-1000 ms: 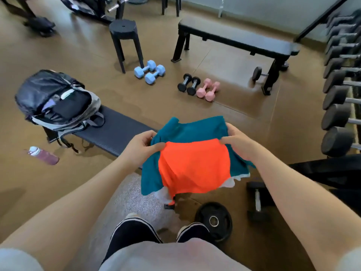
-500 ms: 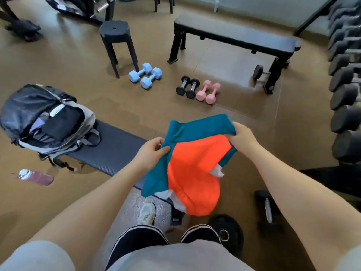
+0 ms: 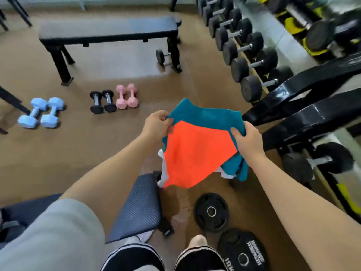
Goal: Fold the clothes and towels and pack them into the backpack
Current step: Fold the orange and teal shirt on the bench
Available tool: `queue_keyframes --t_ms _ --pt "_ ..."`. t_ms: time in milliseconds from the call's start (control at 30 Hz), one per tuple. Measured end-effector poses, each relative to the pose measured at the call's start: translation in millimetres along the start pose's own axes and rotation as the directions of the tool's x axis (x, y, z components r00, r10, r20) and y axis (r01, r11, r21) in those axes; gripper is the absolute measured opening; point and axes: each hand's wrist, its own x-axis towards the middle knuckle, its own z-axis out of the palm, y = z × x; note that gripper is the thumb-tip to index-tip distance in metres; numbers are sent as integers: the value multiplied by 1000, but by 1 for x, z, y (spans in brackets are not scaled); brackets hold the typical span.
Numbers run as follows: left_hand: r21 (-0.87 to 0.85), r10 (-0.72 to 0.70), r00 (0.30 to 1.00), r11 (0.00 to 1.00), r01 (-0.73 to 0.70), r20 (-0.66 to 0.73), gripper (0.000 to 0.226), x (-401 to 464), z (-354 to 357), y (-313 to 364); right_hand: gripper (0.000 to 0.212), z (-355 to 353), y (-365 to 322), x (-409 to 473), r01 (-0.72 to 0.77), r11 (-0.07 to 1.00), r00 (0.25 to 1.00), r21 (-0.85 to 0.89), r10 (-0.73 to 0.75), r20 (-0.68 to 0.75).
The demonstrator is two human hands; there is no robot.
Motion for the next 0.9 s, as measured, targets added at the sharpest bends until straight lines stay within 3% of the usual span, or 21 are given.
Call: queue_keyframes --t_ms 100,233,333,400,567,733,900 --pt "-68 50 998 997 -48 35 24 19 1 15 5 -8 -12 -10 -3 996 997 89 10 -81" --pt "36 -12 985 999 5 172 24 36 -15 -21 6 30 -8 -55 -120 984 987 134 132 -87" --pt "60 -148 961 989 137 236 28 43 -35 -73 15 90 1 -94 -255 964 966 72 258 -35" --pt "107 -160 955 985 137 252 32 46 -46 -112 25 137 8 -117 -342 939 940 47 342 1" --pt "167 -291 928 952 256 235 34 38 -63 -212 28 231 31 -171 -452 891 880 -35 452 147" --pt "194 -440 894 887 418 85 46 33 -95 -316 32 340 53 -217 -302 922 831 -243 379 406" --pt "265 -444 891 873 409 89 51 28 -144 -383 34 419 36 -254 -120 919 750 -376 332 572"
